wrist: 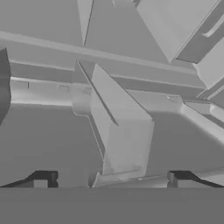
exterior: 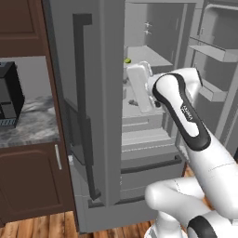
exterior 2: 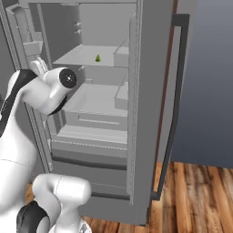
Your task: There is a bowl on the dining counter. Grab a lemon wedge from the fridge and place it in the bowl. Then get the liquor bottle and glass cup from the cabinet and place them next to the bowl.
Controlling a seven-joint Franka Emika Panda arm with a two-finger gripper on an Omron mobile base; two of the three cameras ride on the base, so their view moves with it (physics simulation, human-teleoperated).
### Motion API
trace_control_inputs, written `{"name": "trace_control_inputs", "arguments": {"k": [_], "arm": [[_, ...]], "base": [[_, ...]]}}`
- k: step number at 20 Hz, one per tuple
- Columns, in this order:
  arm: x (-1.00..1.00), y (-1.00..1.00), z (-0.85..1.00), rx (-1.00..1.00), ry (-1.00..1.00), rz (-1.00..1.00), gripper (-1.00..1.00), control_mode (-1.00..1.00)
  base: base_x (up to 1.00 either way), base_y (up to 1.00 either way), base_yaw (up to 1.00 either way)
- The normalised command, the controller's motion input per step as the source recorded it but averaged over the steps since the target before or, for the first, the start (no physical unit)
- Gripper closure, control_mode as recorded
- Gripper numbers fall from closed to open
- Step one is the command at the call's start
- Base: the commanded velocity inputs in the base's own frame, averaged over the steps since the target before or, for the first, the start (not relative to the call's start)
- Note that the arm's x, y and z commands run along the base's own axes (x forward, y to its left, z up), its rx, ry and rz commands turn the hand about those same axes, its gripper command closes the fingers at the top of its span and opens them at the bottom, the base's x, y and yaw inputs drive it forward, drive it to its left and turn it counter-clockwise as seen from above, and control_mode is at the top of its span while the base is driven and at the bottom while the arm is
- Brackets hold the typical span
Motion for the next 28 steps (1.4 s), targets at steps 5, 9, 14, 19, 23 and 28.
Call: {"name": "trace_control_inputs", "arguments": {"k": [5,9,14,19,23,28], "arm": [[0.02,0.57,-0.07,0.04,0.09,0.09,-1.0,-1.0],[-0.04,0.66,-0.11,0.02,0.05,0.1,-1.0,-1.0],[-0.02,0.69,-0.15,0.02,0.04,0.1,-1.0,-1.0],[0.0,0.73,-0.25,0.0,0.01,0.09,-1.0,-1.0],[-0.05,0.77,-0.32,0.0,0.0,0.08,-1.0,-1.0],[0.0,0.79,-0.26,0.0,0.0,0.02,-1.0,-1.0]], "base": [[0.0,0.0,0.0],[0.0,0.0,0.0],[0.0,0.0,0.0],[0.0,0.0,0.0],[0.0,0.0,0.0],[0.0,0.0,0.0]]}}
